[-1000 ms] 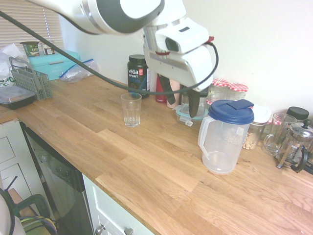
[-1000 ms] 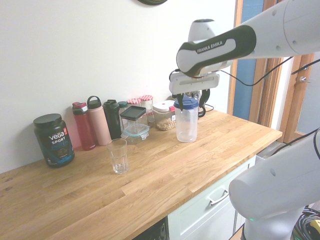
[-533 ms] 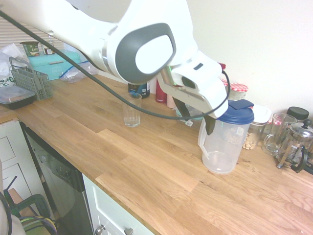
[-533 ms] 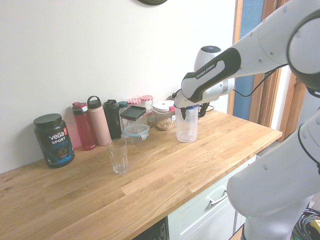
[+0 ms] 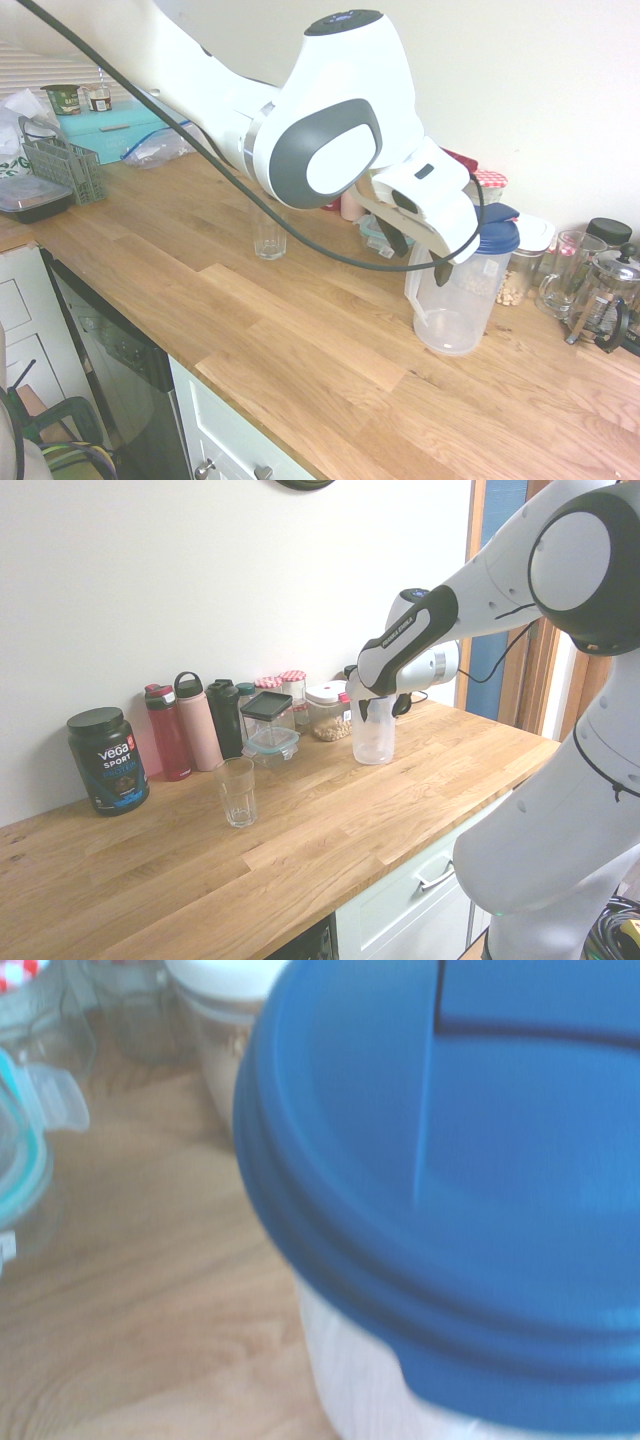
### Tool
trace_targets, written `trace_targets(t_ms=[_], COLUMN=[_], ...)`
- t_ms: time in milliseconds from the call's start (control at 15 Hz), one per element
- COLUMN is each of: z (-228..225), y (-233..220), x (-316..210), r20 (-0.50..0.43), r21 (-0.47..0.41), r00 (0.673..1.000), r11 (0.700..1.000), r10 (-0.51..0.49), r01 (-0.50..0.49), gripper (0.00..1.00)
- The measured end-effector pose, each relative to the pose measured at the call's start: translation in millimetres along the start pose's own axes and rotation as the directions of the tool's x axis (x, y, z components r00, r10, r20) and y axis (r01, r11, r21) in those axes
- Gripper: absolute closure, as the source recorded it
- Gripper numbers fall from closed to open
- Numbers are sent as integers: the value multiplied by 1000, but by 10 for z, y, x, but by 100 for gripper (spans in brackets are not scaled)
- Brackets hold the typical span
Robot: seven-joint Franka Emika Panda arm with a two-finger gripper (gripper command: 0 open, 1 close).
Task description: Pour me some water
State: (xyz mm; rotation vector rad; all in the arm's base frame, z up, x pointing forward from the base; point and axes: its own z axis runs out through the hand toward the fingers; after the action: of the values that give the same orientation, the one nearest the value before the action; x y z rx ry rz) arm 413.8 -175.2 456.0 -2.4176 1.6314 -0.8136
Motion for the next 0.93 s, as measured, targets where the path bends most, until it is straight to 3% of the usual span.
trace_targets(t_ms=[933], z=[75], y=[-44], x=[50], r20=[12], r21=[-2], r00=[1000], r11=[1000], r10=[-12], r01=[12], gripper=[100])
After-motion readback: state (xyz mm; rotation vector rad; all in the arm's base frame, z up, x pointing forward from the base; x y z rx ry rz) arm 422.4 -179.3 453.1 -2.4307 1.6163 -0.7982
